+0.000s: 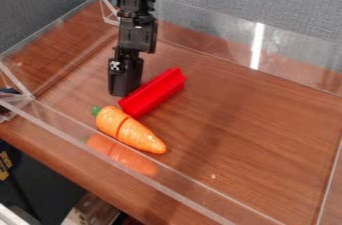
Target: Put the red object on the blue plate
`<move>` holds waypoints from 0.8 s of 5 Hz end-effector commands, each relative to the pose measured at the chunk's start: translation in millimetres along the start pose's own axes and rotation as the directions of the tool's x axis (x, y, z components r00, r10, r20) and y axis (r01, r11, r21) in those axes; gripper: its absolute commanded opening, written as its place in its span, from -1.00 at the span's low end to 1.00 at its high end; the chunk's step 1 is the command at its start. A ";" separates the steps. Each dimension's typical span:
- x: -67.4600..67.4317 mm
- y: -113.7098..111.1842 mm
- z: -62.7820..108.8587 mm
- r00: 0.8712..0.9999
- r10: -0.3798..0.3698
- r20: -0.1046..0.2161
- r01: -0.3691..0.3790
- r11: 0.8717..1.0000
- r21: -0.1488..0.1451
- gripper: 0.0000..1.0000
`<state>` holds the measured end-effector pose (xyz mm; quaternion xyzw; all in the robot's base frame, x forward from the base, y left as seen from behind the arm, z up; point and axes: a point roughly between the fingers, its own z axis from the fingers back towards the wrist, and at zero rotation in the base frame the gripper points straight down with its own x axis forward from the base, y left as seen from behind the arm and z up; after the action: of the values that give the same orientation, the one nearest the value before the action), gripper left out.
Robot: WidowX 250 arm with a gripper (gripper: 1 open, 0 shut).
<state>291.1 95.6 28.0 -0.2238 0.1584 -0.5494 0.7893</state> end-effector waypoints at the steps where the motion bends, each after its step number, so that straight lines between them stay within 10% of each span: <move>1: 9.9 -1.5 12.4 0.999 -0.024 -0.021 0.025 0.999 0.037 1.00; 4: 30.2 -5.7 12.7 1.000 -0.003 -0.029 0.003 1.000 0.004 1.00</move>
<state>294.5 75.0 31.6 -0.2296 0.1791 -0.5417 0.7885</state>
